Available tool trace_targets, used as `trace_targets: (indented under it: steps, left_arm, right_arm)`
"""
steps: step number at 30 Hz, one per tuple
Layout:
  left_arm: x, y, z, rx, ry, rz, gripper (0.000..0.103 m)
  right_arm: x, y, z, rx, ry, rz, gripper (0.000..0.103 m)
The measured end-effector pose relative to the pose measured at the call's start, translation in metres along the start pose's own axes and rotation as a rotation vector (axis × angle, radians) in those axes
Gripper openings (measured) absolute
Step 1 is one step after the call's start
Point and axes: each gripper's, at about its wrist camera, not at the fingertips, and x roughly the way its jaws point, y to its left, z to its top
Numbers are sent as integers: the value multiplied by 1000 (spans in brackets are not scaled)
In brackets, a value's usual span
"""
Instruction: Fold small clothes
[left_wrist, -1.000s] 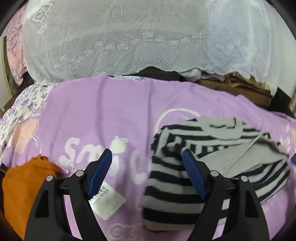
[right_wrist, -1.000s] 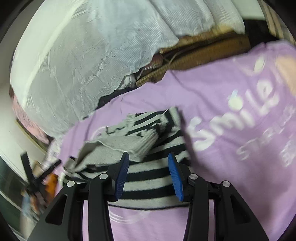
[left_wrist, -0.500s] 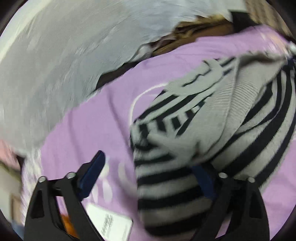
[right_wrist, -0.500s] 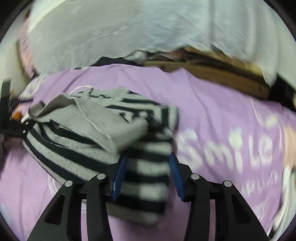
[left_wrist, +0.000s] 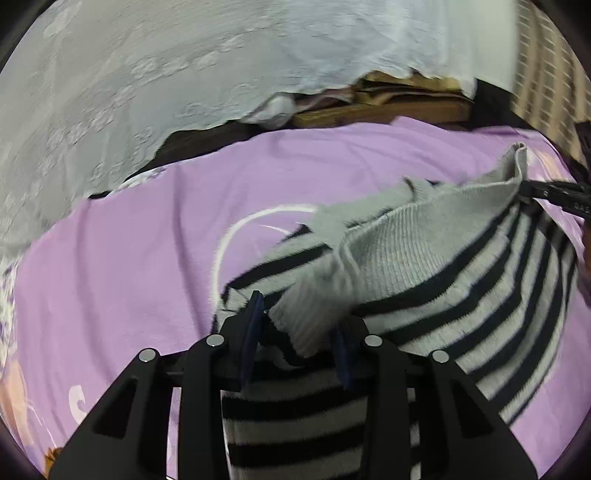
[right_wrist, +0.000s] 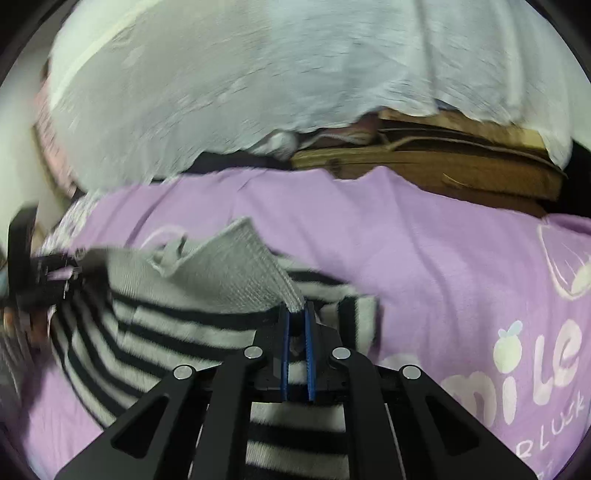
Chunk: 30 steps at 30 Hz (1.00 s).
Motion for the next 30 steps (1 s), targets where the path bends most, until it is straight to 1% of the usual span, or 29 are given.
trace_targets:
  steps: [3,7,8,9,10,11,12,13,14,16,17,19,20,21,23,25,27,28,29,30]
  left_arm:
    - [13,6,5,-68,11,30,33]
    - [34,18,3,-154,79,123,36]
    - [42,25,0,-191,97,147,45]
    - [45,33,-4,-237,103,150,54]
    - [46,44,-10,-305,97,151,70]
    - [46,51,-14,-345,93,144,79]
    - [44,61,-19,-402,87,112,79]
    - [42,66,-21,-432,82,93,79]
    - [38,70,-22,-457,74,95,79]
    - [31,69,-23,-462,62,132,79]
    - [24,66,-23,-456,48,157,79]
    - [9,58,-23,-443,16,205,77]
    - [-2,53,-22,-436,-17,209,77]
    - [-11,48,-22,-433,-45,198,77]
    - [-18,40,-20,-430,-67,168,80]
    - [-9,32,-18,-403,-37,145,84]
    - [14,27,-21,-368,35,183,84]
    - [31,28,-26,-371,99,188,84]
    - [42,33,-31,-404,136,161,88]
    - [42,38,-33,-444,130,139,89]
  right_arm:
    - [19,-4,5,61,24,-39,7]
    - [39,-10,0,127,52,-111,7]
    - [45,-12,-3,134,66,-136,7]
    - [48,-13,-5,141,74,-140,7]
    - [50,-14,-6,142,81,-142,7]
    - [51,-15,-7,141,85,-143,7]
    - [52,-17,-7,153,87,-144,6]
    - [52,-18,-8,163,88,-139,7]
    - [51,-20,-8,174,84,-130,7]
    - [44,-22,-9,205,60,-120,8]
    - [37,-23,-10,229,38,-124,11]
    - [15,-17,-14,267,-41,-145,12]
    - [6,-11,-16,265,-71,-139,12]
    - [1,-6,-17,257,-83,-125,12]
    - [-2,10,-17,230,-83,-87,14]
    - [4,20,-16,198,-57,-72,14]
    - [19,28,-21,169,-13,-99,13]
    - [32,25,-26,170,42,-128,12]
    - [43,20,-31,187,83,-125,12]
    - [46,19,-34,197,65,-116,12]
